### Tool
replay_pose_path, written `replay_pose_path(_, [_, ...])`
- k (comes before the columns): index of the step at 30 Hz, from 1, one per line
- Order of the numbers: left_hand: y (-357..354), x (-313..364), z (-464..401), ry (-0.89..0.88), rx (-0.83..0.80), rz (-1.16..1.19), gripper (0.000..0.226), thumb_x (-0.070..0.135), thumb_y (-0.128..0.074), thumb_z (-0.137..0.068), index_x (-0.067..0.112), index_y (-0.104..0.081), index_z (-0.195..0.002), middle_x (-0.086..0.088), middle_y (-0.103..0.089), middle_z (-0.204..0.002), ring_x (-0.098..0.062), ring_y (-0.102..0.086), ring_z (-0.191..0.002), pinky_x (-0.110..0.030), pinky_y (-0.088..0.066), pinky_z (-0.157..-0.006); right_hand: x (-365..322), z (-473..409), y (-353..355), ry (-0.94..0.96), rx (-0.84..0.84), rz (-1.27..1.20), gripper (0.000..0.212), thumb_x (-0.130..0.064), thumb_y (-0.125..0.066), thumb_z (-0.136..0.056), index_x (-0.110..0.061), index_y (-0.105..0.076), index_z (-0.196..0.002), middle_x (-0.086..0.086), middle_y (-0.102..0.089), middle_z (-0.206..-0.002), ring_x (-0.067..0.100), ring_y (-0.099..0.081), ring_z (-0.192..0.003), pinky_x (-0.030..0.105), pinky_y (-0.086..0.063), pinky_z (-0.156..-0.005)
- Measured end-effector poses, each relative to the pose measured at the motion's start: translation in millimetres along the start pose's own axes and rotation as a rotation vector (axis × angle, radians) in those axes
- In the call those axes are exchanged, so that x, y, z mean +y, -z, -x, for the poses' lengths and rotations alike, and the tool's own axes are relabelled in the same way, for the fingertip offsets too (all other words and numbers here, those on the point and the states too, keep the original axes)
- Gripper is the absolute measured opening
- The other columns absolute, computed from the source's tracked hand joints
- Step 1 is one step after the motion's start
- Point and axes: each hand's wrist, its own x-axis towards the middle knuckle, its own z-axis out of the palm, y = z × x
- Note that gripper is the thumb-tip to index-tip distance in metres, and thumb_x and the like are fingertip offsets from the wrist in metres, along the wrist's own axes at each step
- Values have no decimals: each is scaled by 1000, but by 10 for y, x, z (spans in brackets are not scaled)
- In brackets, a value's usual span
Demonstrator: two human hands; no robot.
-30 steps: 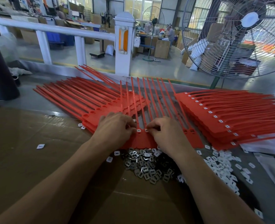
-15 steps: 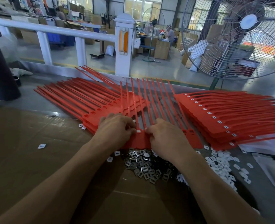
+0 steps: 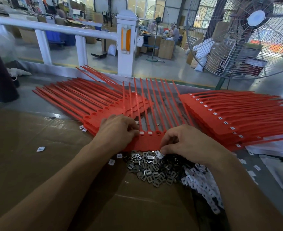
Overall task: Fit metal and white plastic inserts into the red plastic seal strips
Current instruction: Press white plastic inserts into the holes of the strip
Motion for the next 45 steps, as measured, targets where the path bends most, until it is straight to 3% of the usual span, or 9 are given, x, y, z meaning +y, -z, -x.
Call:
replay_pose_path(4, [1, -6, 2, 10, -3, 3, 14, 46, -68, -92, 39, -73, -103, 18, -61, -107, -13, -47, -116, -42, -27, -104, -17, -11, -18, -3, 19, 53, 11, -32, -87, -82, -30, -76, -82, -17, -71, -80, -4, -66, -75, 18, -46, -68])
replay_pose_path(9, [-4, -12, -3, 6, -2, -2, 14, 46, -68, -92, 39, -73, -103, 17, -62, -108, -13, -47, -116, -40, -27, -100, 12, -5, -13, -1, 4, -1, 11, -36, -82, -86, -32, -71, -83, -22, -70, -80, -5, -65, -72, 19, -46, -64])
replay_pose_path(20, [-19, -36, -22, 4, -6, -2, 17, 48, -68, -92, 39, -72, -105, 17, -63, -109, -12, -48, -113, -39, -26, -99, 48, -123, -171, 34, 291, -326, 9, -23, -75, -93, -31, -76, -89, -15, -75, -82, -6, -65, -68, 22, -46, -70])
replay_pose_path(25, [-23, -45, -23, 2, -6, 1, 16, 48, -68, -92, 39, -72, -105, 18, -63, -110, -12, -48, -113, -39, -26, -98, 83, -196, -227, 4, 308, -366, 13, -22, -76, -94, -31, -79, -102, -14, -75, -88, -6, -66, -73, 23, -49, -74])
replay_pose_path(28, [-26, -49, -25, -1, -2, -1, 15, 48, -68, -91, 40, -72, -104, 18, -63, -109, -12, -47, -113, -38, -25, -95, 82, -241, -241, -11, 397, -333, 4, -29, -76, -93, -29, -80, -91, -15, -73, -76, -2, -65, -69, 23, -48, -70])
replay_pose_path(30, [-27, -49, -28, -3, -3, 0, 14, 48, -68, -91, 40, -72, -103, 18, -62, -108, -12, -47, -113, -37, -24, -94, 86, -271, -254, -30, 432, -311, 10, -32, -77, -92, -27, -78, -84, -13, -74, -73, -2, -65, -63, 23, -47, -66])
replay_pose_path(33, [-34, -53, -29, -4, -2, -4, 13, 48, -68, -91, 41, -72, -102, 19, -62, -107, -11, -47, -112, -37, -24, -93, 103, -306, -266, -67, 454, -300, 12, -35, -80, -89, -27, -75, -81, -11, -74, -75, -8, -62, -59, 16, -44, -60])
replay_pose_path(36, [-38, -56, -26, -2, 0, -4, 14, 48, -68, -91, 41, -72, -102, 20, -62, -106, -11, -47, -111, -37, -24, -93, 115, -336, -273, -76, 447, -256, 11, -35, -77, -91, -27, -75, -84, -17, -69, -81, -15, -60, -70, 5, -38, -54])
replay_pose_path(45, [-35, -46, -30, -2, -15, -2, 15, 48, -67, -92, 40, -71, -104, 19, -61, -105, -11, -47, -111, -37, -23, -93, 71, -396, -286, -65, 400, -190, 15, -35, -71, -96, -23, -81, -95, -12, -75, -95, 5, -67, -90, 26, -49, -76])
